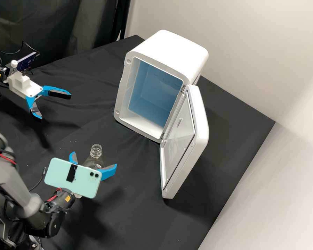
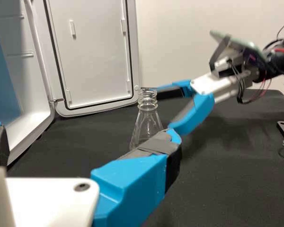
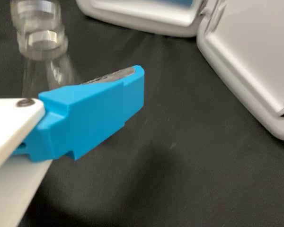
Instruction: Place the flask in the incubator
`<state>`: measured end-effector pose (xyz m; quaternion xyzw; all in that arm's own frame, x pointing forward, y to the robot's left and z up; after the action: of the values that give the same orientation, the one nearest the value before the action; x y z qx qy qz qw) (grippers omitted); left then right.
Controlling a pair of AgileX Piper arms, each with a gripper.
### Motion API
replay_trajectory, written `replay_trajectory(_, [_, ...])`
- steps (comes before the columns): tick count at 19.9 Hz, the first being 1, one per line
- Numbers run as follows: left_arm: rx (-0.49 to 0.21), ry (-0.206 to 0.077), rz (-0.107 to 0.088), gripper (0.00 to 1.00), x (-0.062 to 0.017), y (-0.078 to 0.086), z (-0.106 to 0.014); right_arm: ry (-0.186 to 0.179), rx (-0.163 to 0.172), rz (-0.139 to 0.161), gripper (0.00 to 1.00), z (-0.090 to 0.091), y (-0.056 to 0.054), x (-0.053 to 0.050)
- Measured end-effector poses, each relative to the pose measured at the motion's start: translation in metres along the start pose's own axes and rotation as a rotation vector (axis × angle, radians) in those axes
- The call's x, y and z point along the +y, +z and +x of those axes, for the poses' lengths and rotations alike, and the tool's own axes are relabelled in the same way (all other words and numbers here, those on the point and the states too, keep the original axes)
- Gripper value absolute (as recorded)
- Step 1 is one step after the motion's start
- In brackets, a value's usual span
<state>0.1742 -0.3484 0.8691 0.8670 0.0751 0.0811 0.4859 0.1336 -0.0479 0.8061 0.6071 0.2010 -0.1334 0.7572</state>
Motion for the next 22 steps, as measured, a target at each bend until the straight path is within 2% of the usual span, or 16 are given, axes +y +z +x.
replay_trajectory(1, [0.000,0.000,-0.012,1.00,0.0000,0.000,0.000,-0.026,0.008,0.025,1.00,0.000,0.007,-0.006])
replay_trajectory(2, [0.000,0.000,-0.011,1.00,0.0000,0.000,0.000,-0.045,0.015,0.018,1.00,0.000,0.011,-0.011])
replay_trajectory(4, [0.000,0.001,-0.011,1.00,0.0002,0.000,0.000,-0.081,0.028,0.038,1.00,0.002,0.017,-0.019])
replay_trajectory(6, [-0.002,0.010,-0.004,1.00,0.0022,0.001,-0.001,-0.090,0.029,0.032,1.00,0.004,0.017,-0.020])
replay_trajectory(7, [-0.002,0.014,-0.001,1.00,0.0031,0.001,-0.001,-0.088,0.031,0.014,1.00,0.006,0.014,-0.018])
replay_trajectory(9, [-0.003,0.016,0.001,1.00,0.0036,0.001,-0.001,-0.065,0.023,-0.006,1.00,0.010,0.008,-0.012])
replay_trajectory(11, [-0.002,0.015,0.000,1.00,0.0033,0.002,-0.001,-0.010,-0.005,0.021,1.00,0.012,0.003,-0.003])
replay_trajectory(13, [-0.003,0.012,-0.001,1.00,0.0024,0.002,-0.002,0.043,-0.020,0.072,1.00,0.012,-0.002,0.005])
replay_trajectory(15, [-0.003,0.011,-0.002,1.00,0.0021,0.002,-0.002,0.085,-0.021,0.113,1.00,0.011,-0.008,0.011])
replay_trajectory(16, [-0.003,0.011,-0.002,1.00,0.0021,0.002,-0.002,0.103,-0.020,0.144,1.00,0.011,-0.010,0.013])
replay_trajectory(18, [-0.005,0.010,-0.002,1.00,0.0021,0.002,-0.002,0.127,-0.011,0.188,1.00,0.013,-0.013,0.016])
replay_trajectory(20, [-0.015,0.008,-0.001,1.00,0.0017,0.004,-0.001,0.145,0.003,0.215,1.00,0.019,-0.016,0.017])
replay_trajectory(22, [-0.019,0.007,0.000,1.00,0.0015,0.005,-0.001,0.148,0.018,0.255,1.00,0.028,-0.019,0.016])
